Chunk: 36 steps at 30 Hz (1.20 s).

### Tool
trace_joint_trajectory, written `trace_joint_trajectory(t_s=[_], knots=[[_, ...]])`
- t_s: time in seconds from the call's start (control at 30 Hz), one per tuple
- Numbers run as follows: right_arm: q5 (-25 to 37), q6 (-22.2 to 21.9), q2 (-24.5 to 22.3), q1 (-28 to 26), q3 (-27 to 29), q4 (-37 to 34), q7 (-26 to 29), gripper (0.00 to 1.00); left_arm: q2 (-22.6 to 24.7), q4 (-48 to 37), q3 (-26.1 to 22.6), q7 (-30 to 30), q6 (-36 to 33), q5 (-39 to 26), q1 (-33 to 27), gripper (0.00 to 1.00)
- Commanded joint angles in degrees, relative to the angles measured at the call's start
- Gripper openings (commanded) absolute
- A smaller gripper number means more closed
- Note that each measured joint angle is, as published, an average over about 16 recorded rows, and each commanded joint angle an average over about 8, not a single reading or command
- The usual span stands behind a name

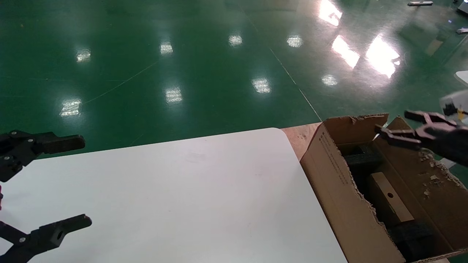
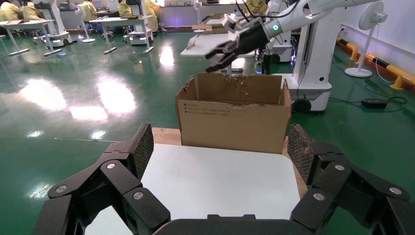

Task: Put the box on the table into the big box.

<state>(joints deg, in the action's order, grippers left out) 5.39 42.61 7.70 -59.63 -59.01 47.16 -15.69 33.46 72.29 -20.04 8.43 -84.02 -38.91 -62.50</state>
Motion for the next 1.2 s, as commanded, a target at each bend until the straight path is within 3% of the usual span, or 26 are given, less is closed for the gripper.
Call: trace_joint_trajectory(t_s=[0.03, 0.5, 0.87, 1.2], knots=[[-0.1, 1.1, 0.2, -1.1, 1.1, 1.2, -1.6, 1.00, 0.0, 0.0, 0.0, 0.0, 0.0, 0.0, 0.0, 1.00], [2.3, 3.0, 3.8, -10.1, 7.7, 9.6, -10.0, 1.00, 0.0, 0.0, 0.0, 0.0, 0.0, 0.0, 0.0, 1.00], [2.8, 3.5, 3.9, -8.8, 7.4, 8.7, -8.7, 1.00, 0.0, 0.0, 0.0, 0.0, 0.0, 0.0, 0.0, 1.00], [7.9, 9.4, 7.4, -7.8, 12.8, 11.4, -3.5, 1.00, 0.0, 0.0, 0.0, 0.0, 0.0, 0.0, 0.0, 1.00]])
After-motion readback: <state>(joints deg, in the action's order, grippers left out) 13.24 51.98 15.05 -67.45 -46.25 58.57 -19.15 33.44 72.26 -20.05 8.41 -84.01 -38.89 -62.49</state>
